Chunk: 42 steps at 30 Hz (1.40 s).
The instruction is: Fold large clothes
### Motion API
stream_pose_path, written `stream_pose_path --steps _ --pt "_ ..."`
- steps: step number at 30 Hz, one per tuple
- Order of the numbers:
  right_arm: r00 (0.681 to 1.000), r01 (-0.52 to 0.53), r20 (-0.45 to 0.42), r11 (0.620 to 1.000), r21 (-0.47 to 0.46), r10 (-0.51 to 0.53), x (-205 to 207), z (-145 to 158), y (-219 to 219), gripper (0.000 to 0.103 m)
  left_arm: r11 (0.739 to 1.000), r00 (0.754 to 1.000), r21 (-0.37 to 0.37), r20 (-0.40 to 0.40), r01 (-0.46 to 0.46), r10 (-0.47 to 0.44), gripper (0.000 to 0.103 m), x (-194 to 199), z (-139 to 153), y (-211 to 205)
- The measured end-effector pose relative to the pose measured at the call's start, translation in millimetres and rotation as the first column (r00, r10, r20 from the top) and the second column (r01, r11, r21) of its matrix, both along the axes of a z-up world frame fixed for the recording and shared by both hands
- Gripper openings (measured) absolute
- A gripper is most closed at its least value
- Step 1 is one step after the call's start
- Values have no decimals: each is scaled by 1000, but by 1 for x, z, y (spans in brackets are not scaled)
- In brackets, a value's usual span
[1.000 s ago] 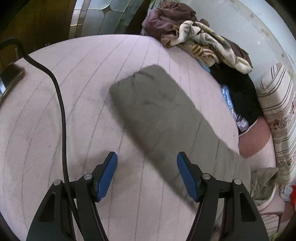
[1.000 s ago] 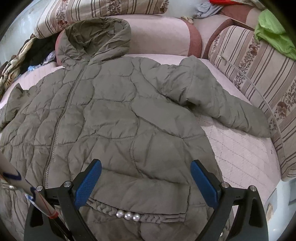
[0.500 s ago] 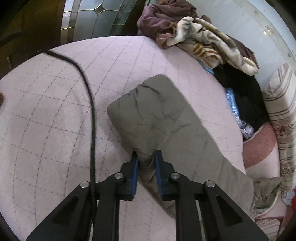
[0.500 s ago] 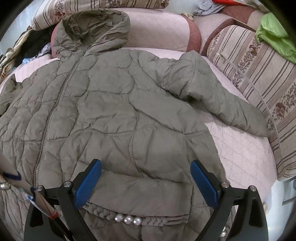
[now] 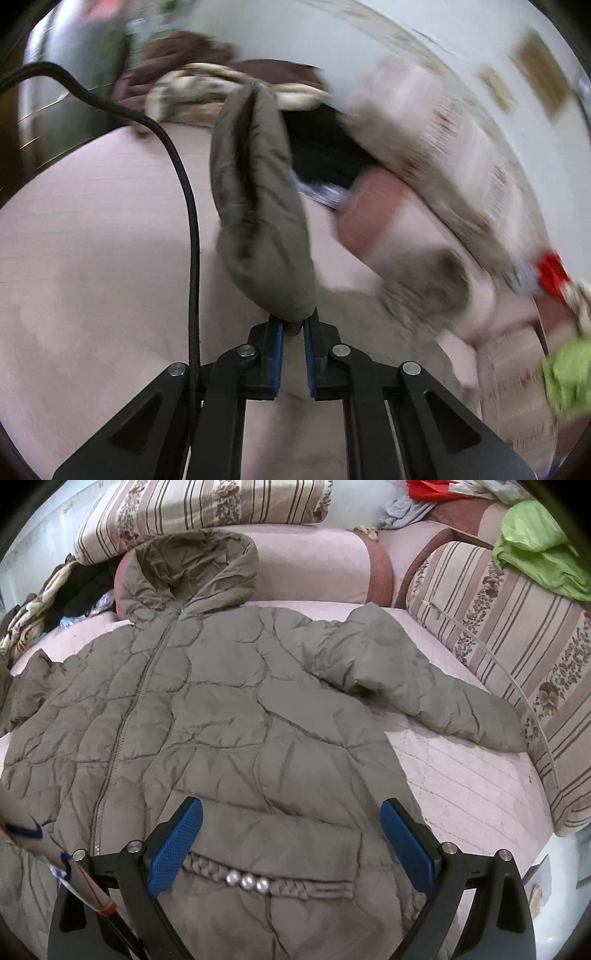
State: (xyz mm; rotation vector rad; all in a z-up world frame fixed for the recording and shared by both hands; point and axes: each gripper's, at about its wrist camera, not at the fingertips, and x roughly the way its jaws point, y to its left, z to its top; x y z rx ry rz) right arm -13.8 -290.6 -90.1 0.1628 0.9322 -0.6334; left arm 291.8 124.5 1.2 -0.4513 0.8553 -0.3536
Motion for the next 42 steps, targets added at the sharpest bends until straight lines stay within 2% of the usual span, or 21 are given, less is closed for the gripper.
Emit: stream_pose_path --steps 4,9,12,14,16,18,19,22,27,30,32,35,39,42 --pt "1000 10 10 1000 23 -10 -15 0 -3 99 988 988 -5 -2 155 -155 9 -36 0 -65" --pt "999 31 12 999 42 -31 -33 -3 -10 99 957 955 16 -70 289 -287 9 -63 -39 -141" --pt "999 39 2 998 50 -40 -38 -7 -14 99 947 948 93 -121 307 -296 10 -69 -71 -174" --pt "999 44 -1 997 61 -44 -39 -8 -17 99 941 950 168 -166 293 -266 16 -69 -93 -189" --pt "999 42 0 997 66 -42 -39 -8 -18 99 934 947 206 -199 293 -253 26 -69 -105 -195" --pt "999 30 8 997 68 -31 -38 -6 -17 99 934 943 194 -206 300 -260 32 -74 -108 -193" --pt "1000 25 11 997 69 -26 -37 -5 -16 99 933 945 198 -193 300 -263 39 -78 -105 -190" --pt "1000 1 15 996 87 -2 -29 -4 -11 99 931 956 224 -131 287 -263 50 -95 -88 -177" --pt "997 -67 42 981 183 60 -4 0 2 99 926 976 309 -48 216 -212 56 -111 -59 -146" --pt "991 -132 76 946 297 114 31 1 16 99 920 987 361 -8 151 -159 58 -114 -54 -121" --pt "984 -174 100 922 347 148 60 0 23 99 913 992 392 2 115 -125 58 -110 -58 -112" --pt "974 -223 123 895 386 190 111 -8 37 99 914 997 397 -8 77 -81 58 -101 -71 -97" --pt "973 -230 119 872 433 198 178 -30 45 99 905 999 421 -19 54 -51 58 -93 -87 -81" --pt "977 -214 98 824 525 191 219 -50 49 99 902 999 429 -31 43 -33 58 -85 -96 -72"
